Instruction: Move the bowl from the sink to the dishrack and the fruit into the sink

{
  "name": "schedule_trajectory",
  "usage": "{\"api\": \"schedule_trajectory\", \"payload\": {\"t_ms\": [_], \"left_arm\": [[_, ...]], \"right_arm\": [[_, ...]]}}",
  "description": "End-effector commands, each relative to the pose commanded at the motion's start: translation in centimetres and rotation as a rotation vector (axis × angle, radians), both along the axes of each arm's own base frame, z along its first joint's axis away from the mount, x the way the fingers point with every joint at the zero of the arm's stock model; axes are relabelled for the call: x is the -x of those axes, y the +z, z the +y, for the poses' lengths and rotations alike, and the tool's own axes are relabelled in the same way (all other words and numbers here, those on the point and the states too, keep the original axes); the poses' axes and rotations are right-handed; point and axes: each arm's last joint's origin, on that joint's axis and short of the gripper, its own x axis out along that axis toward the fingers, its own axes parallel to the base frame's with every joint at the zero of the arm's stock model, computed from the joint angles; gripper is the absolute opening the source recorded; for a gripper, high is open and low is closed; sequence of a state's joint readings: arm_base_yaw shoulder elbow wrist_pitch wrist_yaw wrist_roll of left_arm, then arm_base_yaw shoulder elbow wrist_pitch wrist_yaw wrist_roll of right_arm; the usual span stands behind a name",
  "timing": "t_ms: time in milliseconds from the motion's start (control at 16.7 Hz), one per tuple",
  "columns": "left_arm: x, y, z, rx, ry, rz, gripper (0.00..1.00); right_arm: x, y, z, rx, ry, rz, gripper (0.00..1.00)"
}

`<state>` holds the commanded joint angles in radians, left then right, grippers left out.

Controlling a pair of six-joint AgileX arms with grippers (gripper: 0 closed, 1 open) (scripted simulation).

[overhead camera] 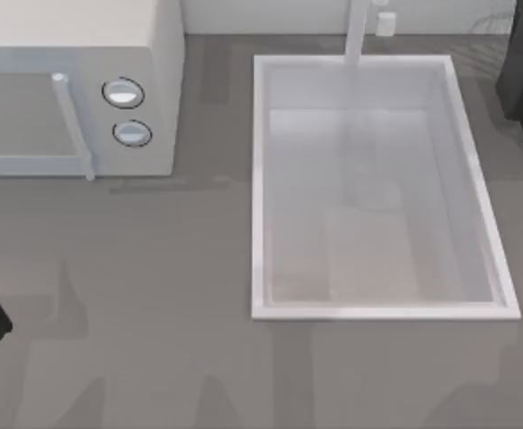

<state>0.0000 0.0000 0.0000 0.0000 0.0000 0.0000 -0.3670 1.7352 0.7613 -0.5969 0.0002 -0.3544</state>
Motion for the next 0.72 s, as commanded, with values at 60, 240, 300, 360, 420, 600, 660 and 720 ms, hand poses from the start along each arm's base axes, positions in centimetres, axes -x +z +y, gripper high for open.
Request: {"api": "schedule_trajectory", "payload": {"t_ms": [60, 240, 300, 360, 420, 600, 660, 720], "left_arm": [[0.0, 0.0, 0.0, 0.0, 0.0, 0.0, 1.0], [0.0, 0.0, 0.0, 0.0, 0.0, 0.0, 1.0], [0.0, 0.0, 0.0, 0.0, 0.0, 0.0, 1.0], [0.0, 0.0, 0.0, 0.0, 0.0, 0.0, 1.0], [0.0, 0.0, 0.0, 0.0, 0.0, 0.0, 1.0], [0.0, 0.0, 0.0, 0.0, 0.0, 0.0, 1.0], [0.0, 0.0, 0.0, 0.0, 0.0, 0.0, 1.0], [0.0, 0.0, 0.0, 0.0, 0.0, 0.0, 1.0]], "right_arm": [[0.0, 0.0, 0.0, 0.0, 0.0, 0.0, 0.0], [-0.2, 4.0, -0.4, 0.031, -0.034, -0.098, 0.0], [-0.4, 4.8, -0.5, 0.035, -0.034, -0.108, 0.0], [-0.7, 5.8, -0.7, 0.039, -0.034, -0.119, 0.0], [-1.0, 6.8, -0.7, 0.039, -0.033, -0.125, 0.0], [-0.5, 9.0, -0.5, 0.013, -0.033, -0.064, 0.0], [-0.3, 10.0, -0.4, 0.008, -0.033, -0.054, 0.0], [-0.3, 11.1, -0.4, 0.01, -0.033, -0.059, 0.0]]}}
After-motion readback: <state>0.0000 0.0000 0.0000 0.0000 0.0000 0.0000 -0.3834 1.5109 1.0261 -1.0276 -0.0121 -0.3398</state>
